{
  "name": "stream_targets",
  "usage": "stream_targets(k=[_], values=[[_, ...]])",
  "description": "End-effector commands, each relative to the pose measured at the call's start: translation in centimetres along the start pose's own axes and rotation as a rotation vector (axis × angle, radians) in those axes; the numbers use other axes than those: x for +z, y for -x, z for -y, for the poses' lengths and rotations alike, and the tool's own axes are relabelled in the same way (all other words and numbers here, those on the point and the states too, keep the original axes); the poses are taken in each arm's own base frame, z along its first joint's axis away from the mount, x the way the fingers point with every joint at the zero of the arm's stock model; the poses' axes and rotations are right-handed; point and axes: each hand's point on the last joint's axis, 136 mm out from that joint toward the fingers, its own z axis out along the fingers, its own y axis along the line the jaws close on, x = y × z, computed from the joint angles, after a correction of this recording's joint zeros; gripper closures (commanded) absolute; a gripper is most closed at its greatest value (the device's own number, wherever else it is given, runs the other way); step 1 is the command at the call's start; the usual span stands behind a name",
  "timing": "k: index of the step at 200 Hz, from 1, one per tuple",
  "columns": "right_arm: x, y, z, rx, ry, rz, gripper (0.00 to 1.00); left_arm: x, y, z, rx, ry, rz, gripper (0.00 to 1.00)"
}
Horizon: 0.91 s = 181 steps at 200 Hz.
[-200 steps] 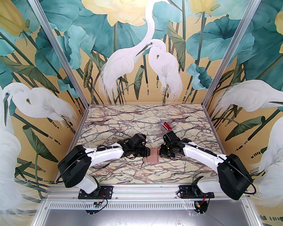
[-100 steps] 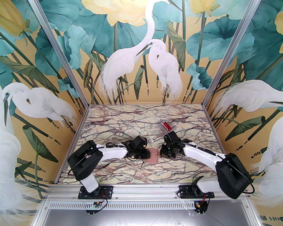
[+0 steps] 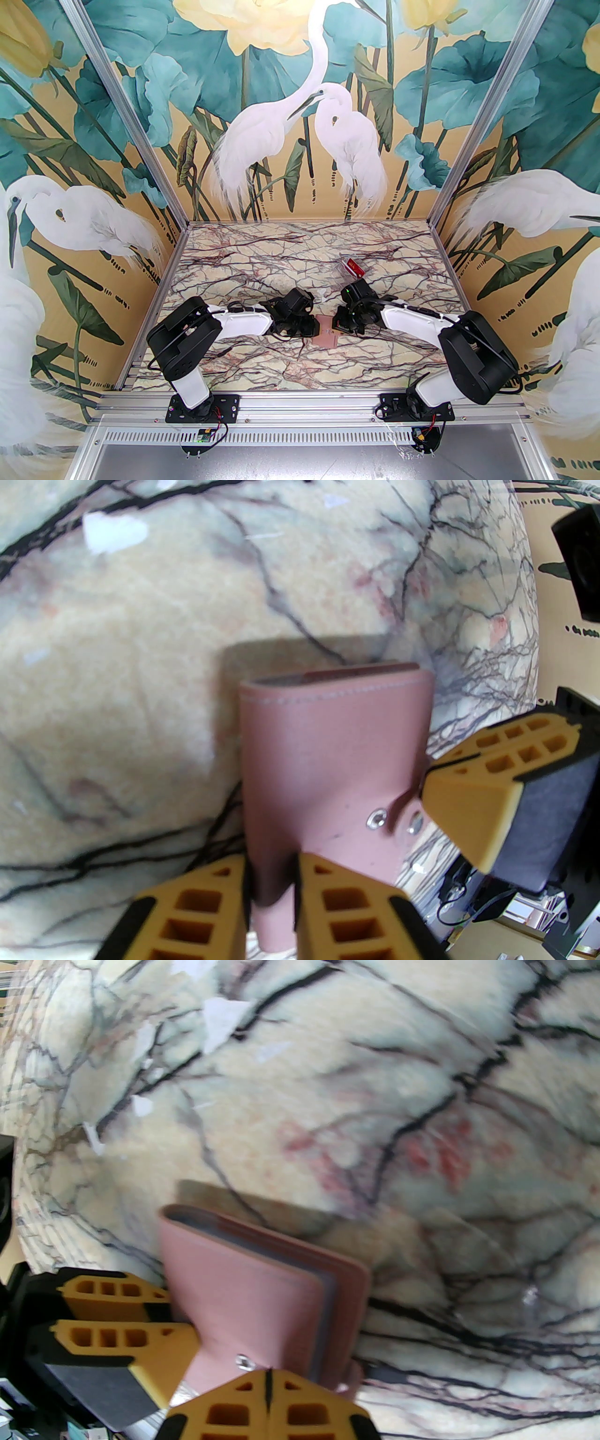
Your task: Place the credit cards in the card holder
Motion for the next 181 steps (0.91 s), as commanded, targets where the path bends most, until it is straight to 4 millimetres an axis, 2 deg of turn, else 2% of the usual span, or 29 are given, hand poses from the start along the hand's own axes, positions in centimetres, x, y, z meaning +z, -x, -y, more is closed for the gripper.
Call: stream_targets(k=[1, 20, 48, 65, 76, 89, 97, 140, 181], values=[[0.2, 0.1, -0.2, 0.014, 0.026, 0.003, 0.96, 2.1, -2.1, -2.1, -0.017, 0.066, -0.061, 0.78], [-0.1, 0.1, -0.4, -0.002, 0.027, 0.006, 0.95, 2.1, -2.1, -2.1, -0.017, 0.067, -0.062, 0.79], [-2.2, 0.0, -0.4, -0.055, -0.016, 0.034, 0.91, 2.1, -2.1, -2.1, -0.018, 0.068, -0.063, 0.79], [-3.0, -0.3, 0.2, -0.055, -0.058, 0.044, 0.90, 2.1, -2.1, -2.2, -0.018, 0.074, -0.063, 0.79], [-2.9, -0.8, 0.7, -0.048, -0.066, 0.033, 0.88, 2.2, -2.1, -2.2, -0.018, 0.076, -0.064, 0.80], [-2.6, -1.4, 1.1, -0.036, -0.067, 0.008, 0.78, 2.2, -2.0, -2.2, -0.019, 0.078, -0.061, 0.80], [-2.4, -1.6, 1.3, -0.030, -0.062, 0.002, 0.76, 2.3, -2.1, -2.2, -0.019, 0.078, -0.063, 0.80], [-1.4, -1.8, 1.4, -0.013, -0.053, -0.029, 0.82, 2.3, -2.1, -2.3, -0.016, 0.089, -0.066, 0.80], [-0.5, -1.6, 1.3, 0.008, -0.038, -0.036, 0.82, 2.5, -2.2, -2.4, -0.018, 0.089, -0.069, 0.81]])
